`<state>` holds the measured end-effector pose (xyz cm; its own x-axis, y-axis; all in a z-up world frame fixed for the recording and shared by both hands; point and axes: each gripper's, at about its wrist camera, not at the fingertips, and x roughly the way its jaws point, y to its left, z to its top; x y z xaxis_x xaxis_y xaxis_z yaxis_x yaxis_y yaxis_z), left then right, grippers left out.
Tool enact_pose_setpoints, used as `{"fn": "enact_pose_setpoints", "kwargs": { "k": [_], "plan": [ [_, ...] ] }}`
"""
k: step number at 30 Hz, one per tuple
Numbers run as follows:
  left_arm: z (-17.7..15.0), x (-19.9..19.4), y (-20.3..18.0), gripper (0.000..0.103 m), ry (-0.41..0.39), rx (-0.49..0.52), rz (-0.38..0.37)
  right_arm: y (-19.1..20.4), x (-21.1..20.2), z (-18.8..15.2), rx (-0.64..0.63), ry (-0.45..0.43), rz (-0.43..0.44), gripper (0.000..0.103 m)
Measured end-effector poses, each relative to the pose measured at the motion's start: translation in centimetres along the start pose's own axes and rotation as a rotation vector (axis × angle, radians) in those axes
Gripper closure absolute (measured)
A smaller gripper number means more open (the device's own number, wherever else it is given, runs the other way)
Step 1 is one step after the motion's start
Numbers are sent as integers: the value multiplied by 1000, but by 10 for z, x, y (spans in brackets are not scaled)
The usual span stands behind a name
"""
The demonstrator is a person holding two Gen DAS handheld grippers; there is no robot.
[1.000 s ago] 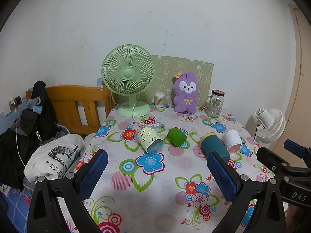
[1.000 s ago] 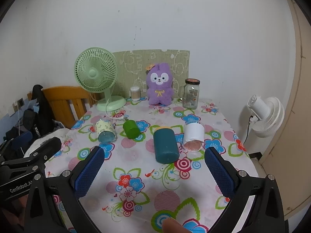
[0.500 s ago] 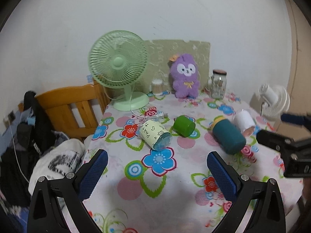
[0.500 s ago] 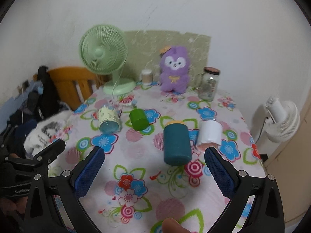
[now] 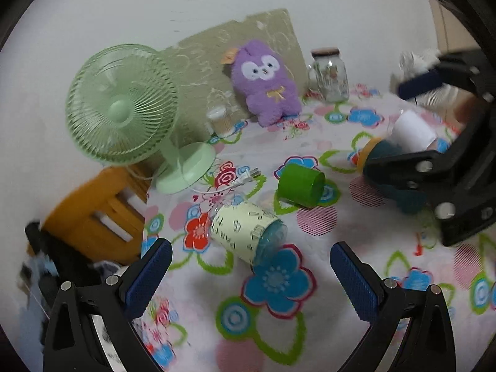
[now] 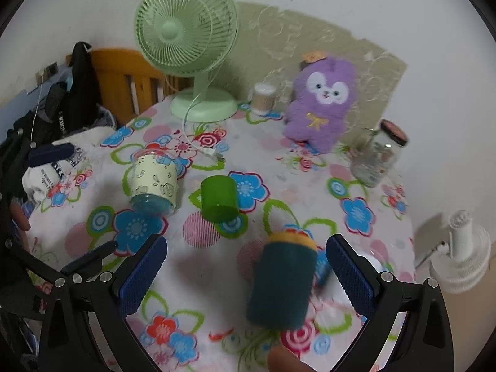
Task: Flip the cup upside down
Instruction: 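Move the right tool toward the green cup lying on its side, then close the right tool on the green cup and lift it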
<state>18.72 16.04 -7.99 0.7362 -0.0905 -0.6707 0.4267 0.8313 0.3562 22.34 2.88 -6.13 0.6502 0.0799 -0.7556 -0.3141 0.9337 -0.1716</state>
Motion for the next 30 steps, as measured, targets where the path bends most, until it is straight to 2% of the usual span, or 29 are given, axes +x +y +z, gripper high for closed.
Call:
{"fn": "enact_pose_setpoints", "kwargs": {
  "k": [3,5,10,16,18,23,25,26,27,30],
  "plan": [
    [9,22,1,0,16,71,-10,-3,26,12,-27,24,16,0],
    [14,34,1,0,23,115,-4,-6,47,18,-34,67,57,0],
    [23,65,-1,0,65,223,-76,-11,86,31,-46,131,130,0],
    [34,89,3,0,97,237,-145,-14,112,44,-67,155,215,1],
    [36,94,5,0,104,221,-165,-12,122,45,-72,187,249,11],
    [33,97,-2,0,108,259,-174,-2,142,42,-81,262,304,12],
    [31,97,-5,0,114,272,-168,1,148,41,-81,292,319,22],
    [30,98,-5,0,115,276,-164,3,150,40,-82,309,327,38],
    [29,97,-5,0,115,276,-164,4,152,40,-85,324,336,48],
    [29,95,-4,0,118,260,-171,3,149,40,-69,307,338,49]
  ]
}}
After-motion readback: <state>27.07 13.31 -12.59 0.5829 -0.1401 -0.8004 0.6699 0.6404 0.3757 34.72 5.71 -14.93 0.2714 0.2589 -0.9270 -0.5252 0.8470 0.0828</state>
